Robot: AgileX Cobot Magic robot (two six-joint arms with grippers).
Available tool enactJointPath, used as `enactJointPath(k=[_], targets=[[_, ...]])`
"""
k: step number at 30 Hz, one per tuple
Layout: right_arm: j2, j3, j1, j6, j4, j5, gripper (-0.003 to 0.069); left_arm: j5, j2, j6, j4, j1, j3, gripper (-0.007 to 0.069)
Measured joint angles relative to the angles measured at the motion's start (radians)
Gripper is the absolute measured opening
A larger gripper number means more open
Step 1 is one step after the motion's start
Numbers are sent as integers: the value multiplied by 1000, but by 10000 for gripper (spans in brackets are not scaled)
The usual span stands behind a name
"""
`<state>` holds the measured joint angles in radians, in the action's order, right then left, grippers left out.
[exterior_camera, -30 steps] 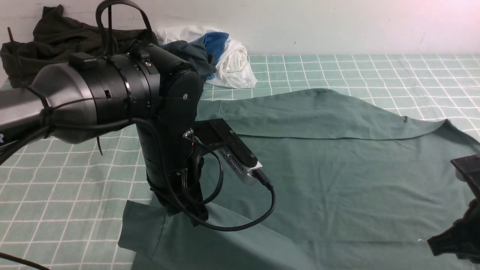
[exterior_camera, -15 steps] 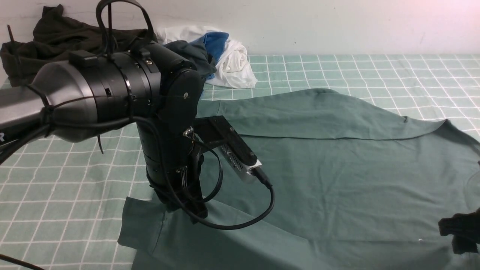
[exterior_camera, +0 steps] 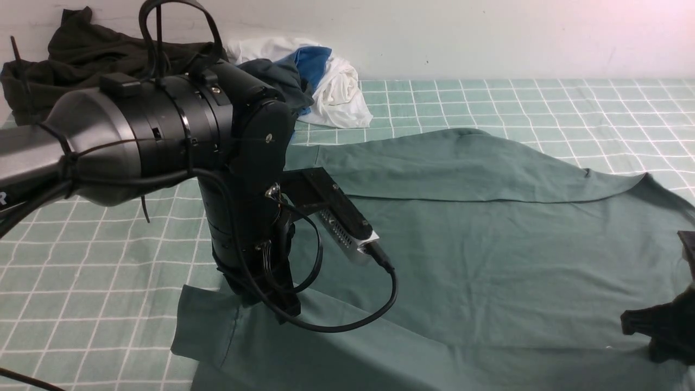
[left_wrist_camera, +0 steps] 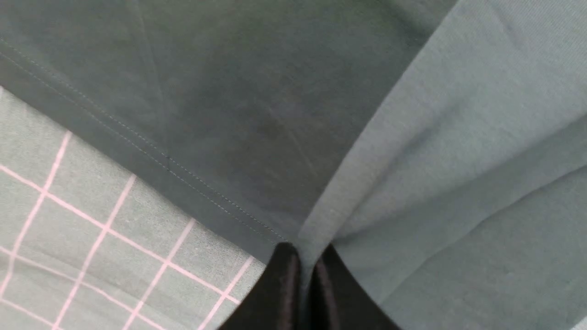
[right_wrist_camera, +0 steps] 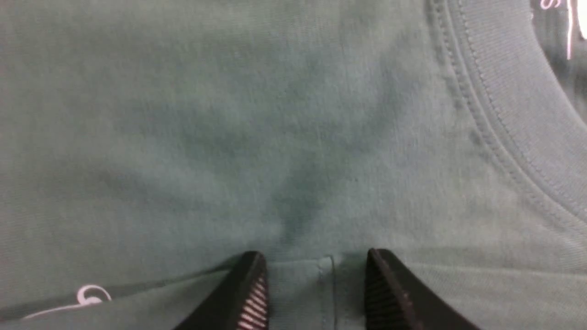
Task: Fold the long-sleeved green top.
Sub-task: Use the left arm to drag and place the cuff at the centered position on the left edge of the fabric
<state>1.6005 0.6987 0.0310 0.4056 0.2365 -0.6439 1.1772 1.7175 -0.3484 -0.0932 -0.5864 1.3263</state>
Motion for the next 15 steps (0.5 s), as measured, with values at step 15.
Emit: enactJointPath(k=[15], targets=[[-133, -4, 0, 6, 48, -107, -3, -4, 1, 0, 0, 0, 29, 6]])
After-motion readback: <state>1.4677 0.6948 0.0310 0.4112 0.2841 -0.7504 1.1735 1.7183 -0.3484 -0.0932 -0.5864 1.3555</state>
